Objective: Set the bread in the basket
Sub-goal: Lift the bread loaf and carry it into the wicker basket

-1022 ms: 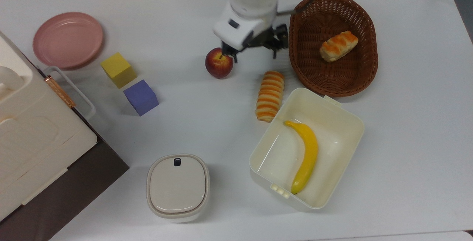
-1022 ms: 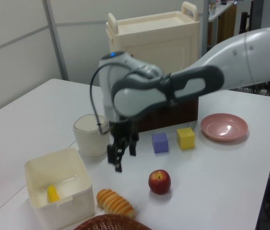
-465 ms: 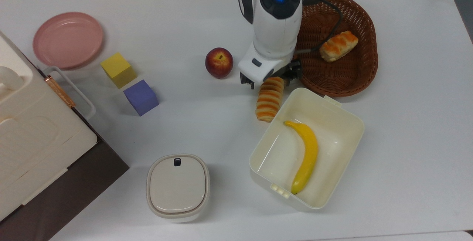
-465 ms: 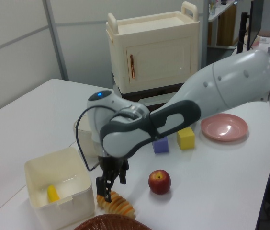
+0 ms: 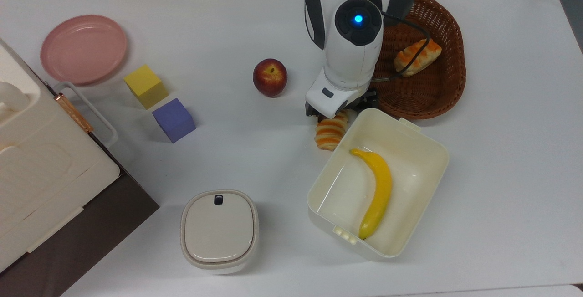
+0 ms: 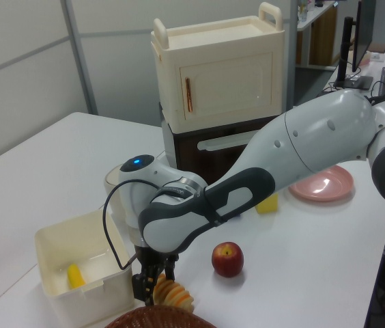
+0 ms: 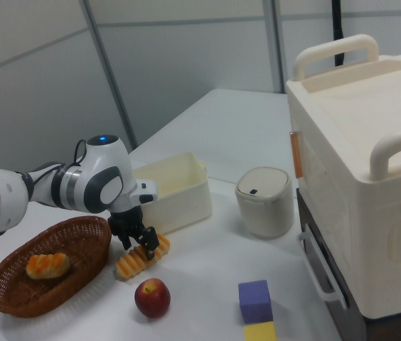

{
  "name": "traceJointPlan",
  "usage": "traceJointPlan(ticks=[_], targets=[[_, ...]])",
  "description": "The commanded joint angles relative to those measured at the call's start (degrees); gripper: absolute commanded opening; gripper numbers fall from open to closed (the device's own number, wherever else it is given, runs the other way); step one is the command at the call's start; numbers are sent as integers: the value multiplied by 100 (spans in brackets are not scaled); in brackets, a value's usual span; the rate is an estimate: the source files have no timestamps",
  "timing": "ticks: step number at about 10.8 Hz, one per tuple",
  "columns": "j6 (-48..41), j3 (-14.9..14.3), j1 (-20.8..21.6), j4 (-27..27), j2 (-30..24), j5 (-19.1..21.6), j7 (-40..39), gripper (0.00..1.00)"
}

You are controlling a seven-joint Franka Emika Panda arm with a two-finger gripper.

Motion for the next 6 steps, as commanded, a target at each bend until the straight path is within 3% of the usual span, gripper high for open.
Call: traceJointPlan(ticks=[1,2,6], targets=[[62,-120,53,-75,-50,-344,115,51],[18,-138,18,-75,-93,-371,115,40],[-920,-261,53,-57,-611,-415,106,39]])
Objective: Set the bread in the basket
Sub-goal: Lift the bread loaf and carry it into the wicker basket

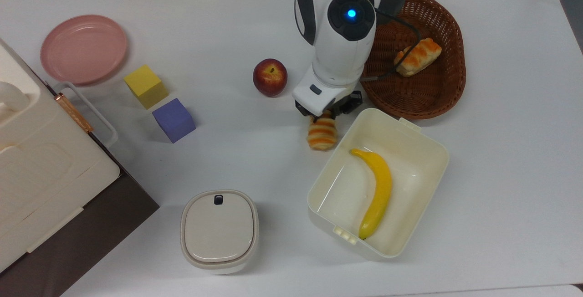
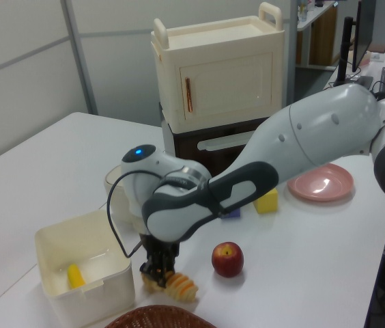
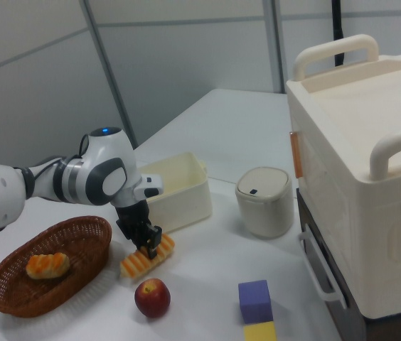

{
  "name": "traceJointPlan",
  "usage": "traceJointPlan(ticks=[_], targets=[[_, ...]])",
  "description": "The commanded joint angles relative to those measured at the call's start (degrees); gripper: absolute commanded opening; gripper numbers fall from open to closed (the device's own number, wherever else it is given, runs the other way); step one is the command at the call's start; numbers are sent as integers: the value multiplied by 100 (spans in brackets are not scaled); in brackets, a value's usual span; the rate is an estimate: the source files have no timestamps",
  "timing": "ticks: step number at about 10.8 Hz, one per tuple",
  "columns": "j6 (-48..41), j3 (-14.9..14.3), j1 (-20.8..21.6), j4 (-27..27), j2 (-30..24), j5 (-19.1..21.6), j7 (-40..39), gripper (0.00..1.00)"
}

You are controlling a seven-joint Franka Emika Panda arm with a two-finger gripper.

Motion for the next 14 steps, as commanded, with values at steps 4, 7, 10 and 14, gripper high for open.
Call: traceJointPlan(ticks=[4,7,10,14], targets=[[-1380,16,351,-51,-907,-93,103,39],[-1638,16,1079,37,-1014,-58,347,42],[-1629,16,1635,187,-997,-75,700,71],[-1594,-28,1654,335,-988,-110,709,100]])
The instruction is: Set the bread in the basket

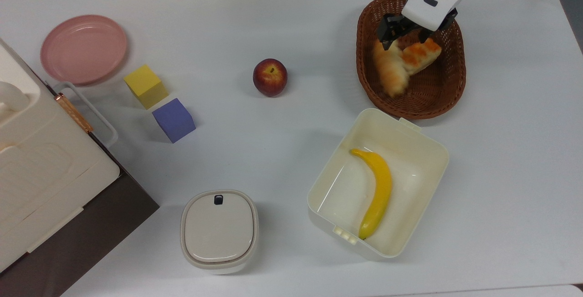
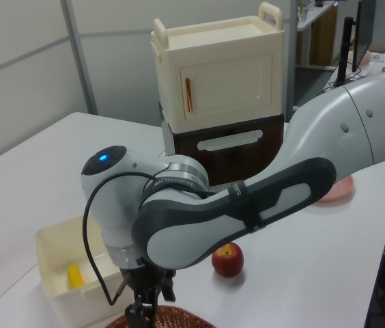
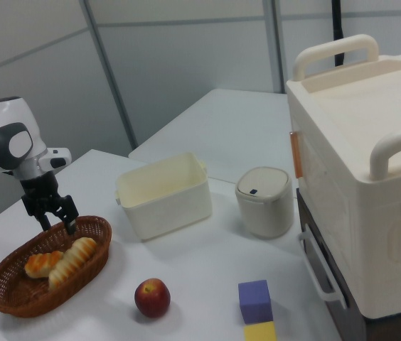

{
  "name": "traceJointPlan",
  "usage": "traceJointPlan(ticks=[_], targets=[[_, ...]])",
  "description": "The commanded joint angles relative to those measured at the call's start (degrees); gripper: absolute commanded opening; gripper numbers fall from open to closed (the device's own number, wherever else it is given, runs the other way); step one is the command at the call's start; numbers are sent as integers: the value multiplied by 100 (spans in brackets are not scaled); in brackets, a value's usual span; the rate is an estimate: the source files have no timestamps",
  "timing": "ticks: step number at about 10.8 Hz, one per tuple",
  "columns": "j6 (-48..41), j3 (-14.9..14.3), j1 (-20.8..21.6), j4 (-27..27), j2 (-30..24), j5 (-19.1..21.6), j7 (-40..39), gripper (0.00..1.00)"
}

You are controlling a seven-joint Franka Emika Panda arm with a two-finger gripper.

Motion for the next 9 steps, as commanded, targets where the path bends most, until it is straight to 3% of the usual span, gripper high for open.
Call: traceJointPlan(ticks=[1,5,9], targets=[[-124,-127,-55,252,-44,-115,18,100],[-177,-198,-1186,367,-254,-685,-34,100],[-544,-198,-2373,341,-737,-731,-746,100]])
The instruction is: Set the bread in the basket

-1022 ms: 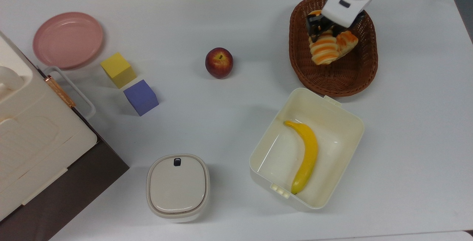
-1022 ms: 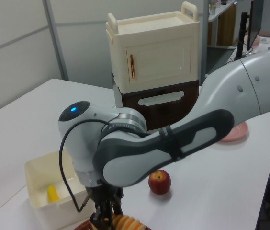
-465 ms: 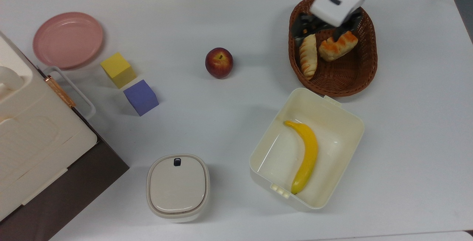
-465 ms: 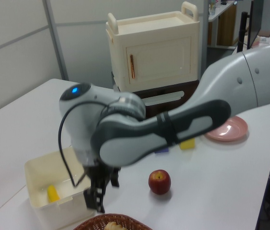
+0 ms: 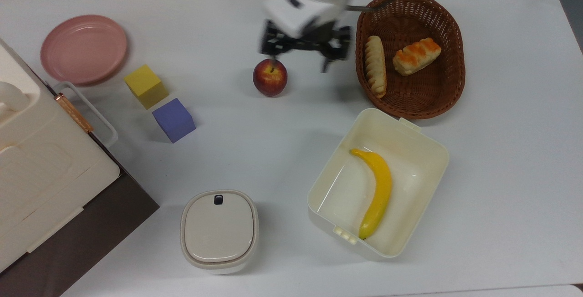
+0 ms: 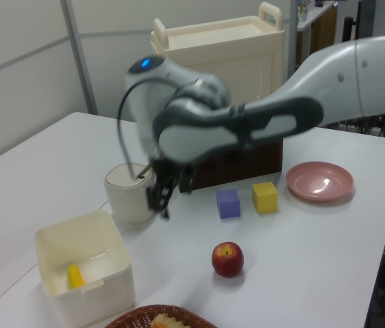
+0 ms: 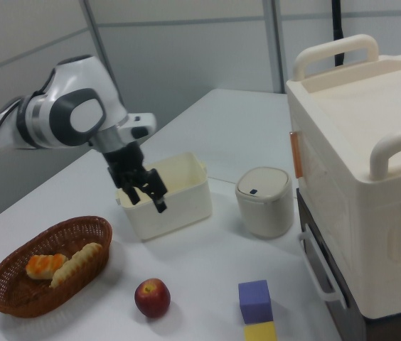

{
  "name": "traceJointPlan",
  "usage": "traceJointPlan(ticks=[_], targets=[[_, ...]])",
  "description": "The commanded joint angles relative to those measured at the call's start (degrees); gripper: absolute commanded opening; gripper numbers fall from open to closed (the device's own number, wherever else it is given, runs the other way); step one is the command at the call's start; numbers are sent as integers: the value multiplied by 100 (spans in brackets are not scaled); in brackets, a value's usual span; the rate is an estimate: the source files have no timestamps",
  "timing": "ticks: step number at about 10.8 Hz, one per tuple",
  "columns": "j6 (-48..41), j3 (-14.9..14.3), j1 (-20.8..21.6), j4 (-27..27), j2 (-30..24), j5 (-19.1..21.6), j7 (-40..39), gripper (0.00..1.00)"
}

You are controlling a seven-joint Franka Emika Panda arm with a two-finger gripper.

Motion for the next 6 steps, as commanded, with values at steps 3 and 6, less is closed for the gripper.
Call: traceJointPlan(ticks=[3,6], targets=[[-915,45,-939,-101,-664,29,-319,100],[-968,36,-1159,-92,-857,47,-503,100]])
